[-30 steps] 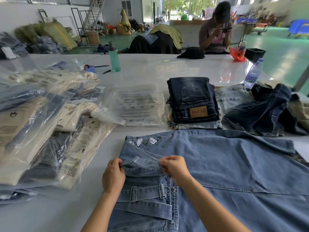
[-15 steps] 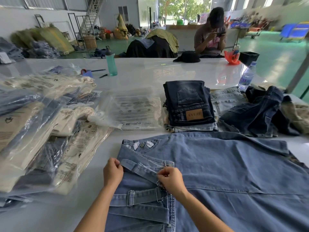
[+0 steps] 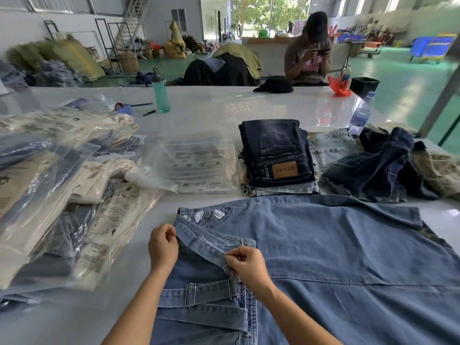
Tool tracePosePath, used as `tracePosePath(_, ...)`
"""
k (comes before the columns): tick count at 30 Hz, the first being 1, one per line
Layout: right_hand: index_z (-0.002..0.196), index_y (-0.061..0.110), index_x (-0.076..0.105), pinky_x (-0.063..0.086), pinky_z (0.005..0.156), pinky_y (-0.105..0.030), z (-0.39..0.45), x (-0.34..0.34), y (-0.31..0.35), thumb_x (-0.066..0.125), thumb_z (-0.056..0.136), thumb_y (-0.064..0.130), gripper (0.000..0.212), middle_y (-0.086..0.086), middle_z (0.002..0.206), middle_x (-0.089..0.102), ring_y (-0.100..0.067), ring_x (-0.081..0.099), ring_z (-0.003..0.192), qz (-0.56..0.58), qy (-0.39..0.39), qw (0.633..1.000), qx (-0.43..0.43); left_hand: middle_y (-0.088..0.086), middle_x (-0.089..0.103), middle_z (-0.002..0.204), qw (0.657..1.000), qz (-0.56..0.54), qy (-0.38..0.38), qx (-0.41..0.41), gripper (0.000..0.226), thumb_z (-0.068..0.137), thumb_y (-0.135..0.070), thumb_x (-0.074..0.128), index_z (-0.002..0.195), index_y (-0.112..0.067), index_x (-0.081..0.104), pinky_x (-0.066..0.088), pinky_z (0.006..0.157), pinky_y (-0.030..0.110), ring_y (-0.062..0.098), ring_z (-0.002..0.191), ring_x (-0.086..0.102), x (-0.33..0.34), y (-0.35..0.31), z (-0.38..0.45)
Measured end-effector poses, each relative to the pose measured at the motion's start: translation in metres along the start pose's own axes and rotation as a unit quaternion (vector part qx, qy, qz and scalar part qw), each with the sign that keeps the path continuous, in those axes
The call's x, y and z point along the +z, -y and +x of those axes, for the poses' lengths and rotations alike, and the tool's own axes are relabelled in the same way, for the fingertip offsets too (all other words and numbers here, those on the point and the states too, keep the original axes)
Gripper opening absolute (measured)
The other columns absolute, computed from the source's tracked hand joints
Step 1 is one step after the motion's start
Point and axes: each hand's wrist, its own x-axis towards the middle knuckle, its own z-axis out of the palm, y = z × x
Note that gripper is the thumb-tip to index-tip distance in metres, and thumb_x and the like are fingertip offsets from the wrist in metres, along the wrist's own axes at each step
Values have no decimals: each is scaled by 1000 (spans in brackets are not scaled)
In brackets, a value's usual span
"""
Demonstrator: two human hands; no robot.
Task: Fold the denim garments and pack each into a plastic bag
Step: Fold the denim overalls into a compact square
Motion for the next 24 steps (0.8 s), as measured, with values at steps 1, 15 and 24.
tracePosePath(1,74,17,68,45,48,-19,0,-1,1,67,86,9,15,4,55,62,-6,54,46,16,3,1000,0,16,58,84,1000,0,-5,-9,23,81,13,47,72,-8,52,36,67,32,31,78,53,0,0,-1)
tracePosePath(15,105,10,71,43,82,-23,-11,2,-2,49,91,11,26,-1,101,65,-18,57,93,-300,29,947,-110,5,-5,159,899,332,269,98,76,96,-60,16,152,-10,5,-2,116,49,20,146,-10,17,1,-34)
tracePosePath(24,149,12,28,-17,110,-47,-36,18,-32,25,93,55,71,-4,158,20,-23,8,146,-532,4,823,-197,-7,-33,149,882,353,233,206,71,79,-65,-18,142,-32,-22,-16,109,55,17,139,-31,31,-7,-60)
